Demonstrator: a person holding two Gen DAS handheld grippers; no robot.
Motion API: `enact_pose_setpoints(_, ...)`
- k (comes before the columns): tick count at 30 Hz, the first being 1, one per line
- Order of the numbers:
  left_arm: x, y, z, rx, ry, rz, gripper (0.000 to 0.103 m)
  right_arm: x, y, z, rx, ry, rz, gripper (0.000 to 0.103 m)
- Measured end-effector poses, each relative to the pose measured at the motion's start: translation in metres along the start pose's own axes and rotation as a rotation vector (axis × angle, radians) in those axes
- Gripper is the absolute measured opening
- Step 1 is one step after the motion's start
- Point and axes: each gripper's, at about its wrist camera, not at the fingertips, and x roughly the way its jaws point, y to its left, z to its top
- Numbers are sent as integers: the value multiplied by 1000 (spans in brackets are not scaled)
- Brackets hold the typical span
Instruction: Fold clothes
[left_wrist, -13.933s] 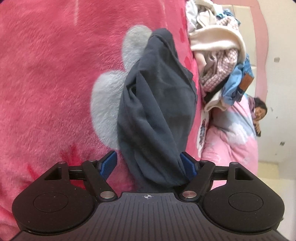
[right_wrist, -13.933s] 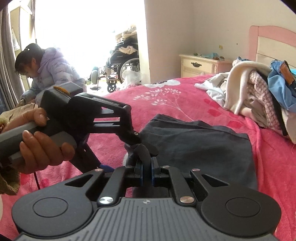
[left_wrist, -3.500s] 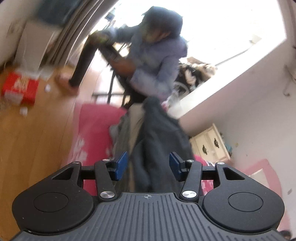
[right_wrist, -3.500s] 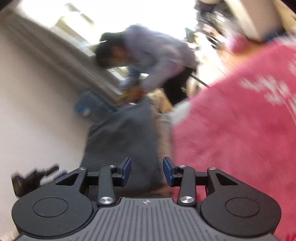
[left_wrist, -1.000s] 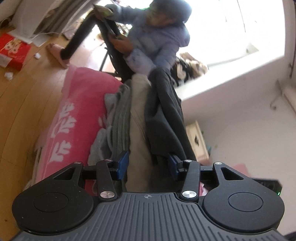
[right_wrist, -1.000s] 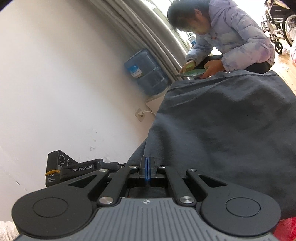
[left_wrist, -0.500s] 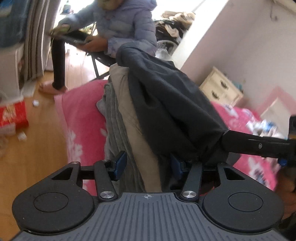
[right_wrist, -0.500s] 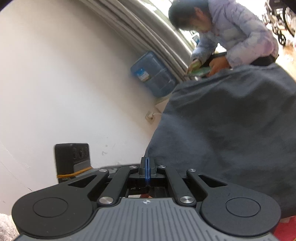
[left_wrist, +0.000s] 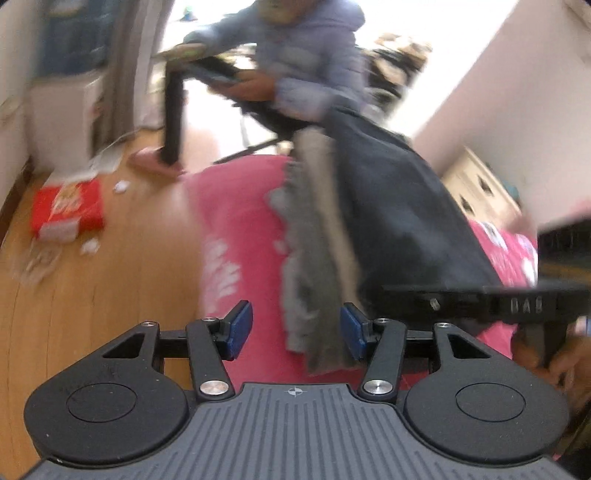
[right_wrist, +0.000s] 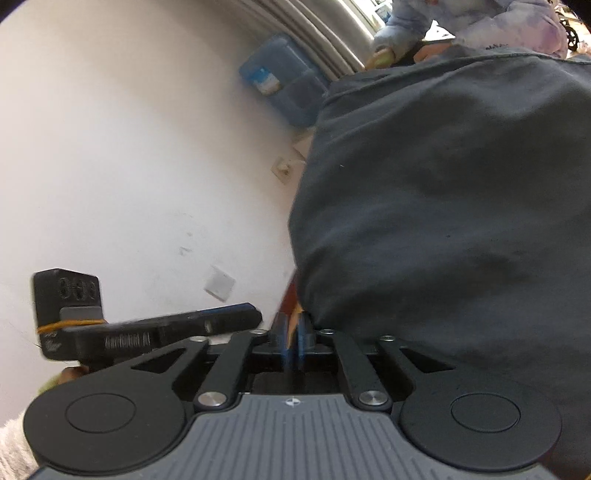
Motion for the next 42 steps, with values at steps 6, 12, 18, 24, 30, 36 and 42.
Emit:
enact_pose_setpoints(6,-13,5,24,-192,-142,-125,53,-22,29,-16,-170,-59,20,53)
enact_pose_setpoints(12,26,-36,37,-61,-117,-135,53,-52,34,-28,-206,-127,1,54)
enact_pose_setpoints(18,48,-21,34,-121,-75,-91,53,-113,2,-21,-157,-249,-86,54)
enact_pose_setpoints(24,43,-17,54,-215,-158,-204,61,-158,-90,36,159,-417,-154,69)
enact_pose_setpoints(30,77,-26,76,-235,-149,-187,62,-127,-165,72,291,-309,-147,73)
enact_pose_setpoints(36,92,-30,70,-235,-172,-210,37,-105,-178,73,295,-274,-69,28)
enact_pose_setpoints(42,84,-36,64,-214,-226,-221,12,-112,-161,76,186,-355,-61,10)
